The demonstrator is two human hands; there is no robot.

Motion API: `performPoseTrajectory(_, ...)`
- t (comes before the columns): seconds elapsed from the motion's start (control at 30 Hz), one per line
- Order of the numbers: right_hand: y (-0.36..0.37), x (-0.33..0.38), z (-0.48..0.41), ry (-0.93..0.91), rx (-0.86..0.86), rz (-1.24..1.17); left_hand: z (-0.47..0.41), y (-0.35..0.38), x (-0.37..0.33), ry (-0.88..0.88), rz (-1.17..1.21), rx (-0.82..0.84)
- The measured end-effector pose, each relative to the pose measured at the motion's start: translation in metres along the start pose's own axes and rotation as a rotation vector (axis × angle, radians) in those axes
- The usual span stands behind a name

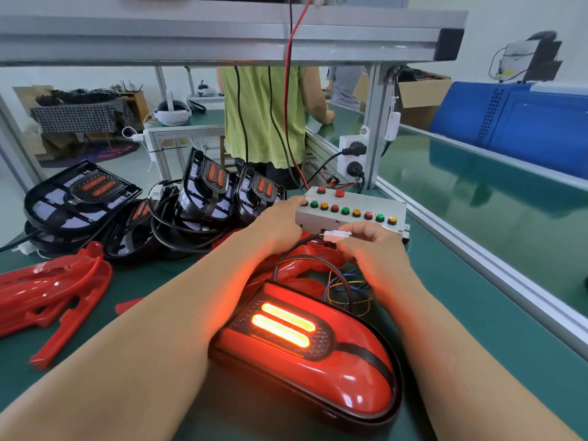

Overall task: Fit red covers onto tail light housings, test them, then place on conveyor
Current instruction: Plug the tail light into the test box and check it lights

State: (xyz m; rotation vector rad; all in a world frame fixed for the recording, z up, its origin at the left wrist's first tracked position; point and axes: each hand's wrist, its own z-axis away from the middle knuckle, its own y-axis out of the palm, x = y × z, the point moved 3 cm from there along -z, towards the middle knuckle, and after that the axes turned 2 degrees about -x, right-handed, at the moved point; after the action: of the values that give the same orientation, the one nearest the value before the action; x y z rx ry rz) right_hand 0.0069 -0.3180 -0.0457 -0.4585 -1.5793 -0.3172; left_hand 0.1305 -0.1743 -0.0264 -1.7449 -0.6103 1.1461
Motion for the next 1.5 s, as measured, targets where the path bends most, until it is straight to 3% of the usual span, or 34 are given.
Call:
performPoseTrajectory(0.27, 0.001, -0.001, -0.002, -0.010, -0.004, -0.019, 0.002, 0.004, 0.003, 0.051, -0.087, -0.111)
performPoseTrajectory(0.4, 0.001, -0.001, -0.003, -0.028, 0.003, -0.026, 0.007, 0.002, -0.009, 0.250, -0.202, -0.288)
performPoseTrajectory(0.63, 0.000, -0.002, -0.004, -0.018, 0.004, -0.039, 0.008, 0.002, -0.019, 0.346, -0.123, -0.096)
performPoseTrajectory(0.83, 0.001, -0.001, -0.003, -0.022, 0.010, -0.049, 0.008, 0.000, -0.027, 0.343, -0.122, -0.048)
performPoseTrajectory(1.1, 0.003, -0.002, -0.003, -0.017, 0.038, -0.050, 0.007, -0.005, -0.035, 0.292, 0.125, 0.002)
performPoseTrajectory(1.5, -0.006, -0.005, -0.006, 0.036, 0.122, 0.032, 0.002, 0.007, -0.070, 0.441, -0.427, 0.076)
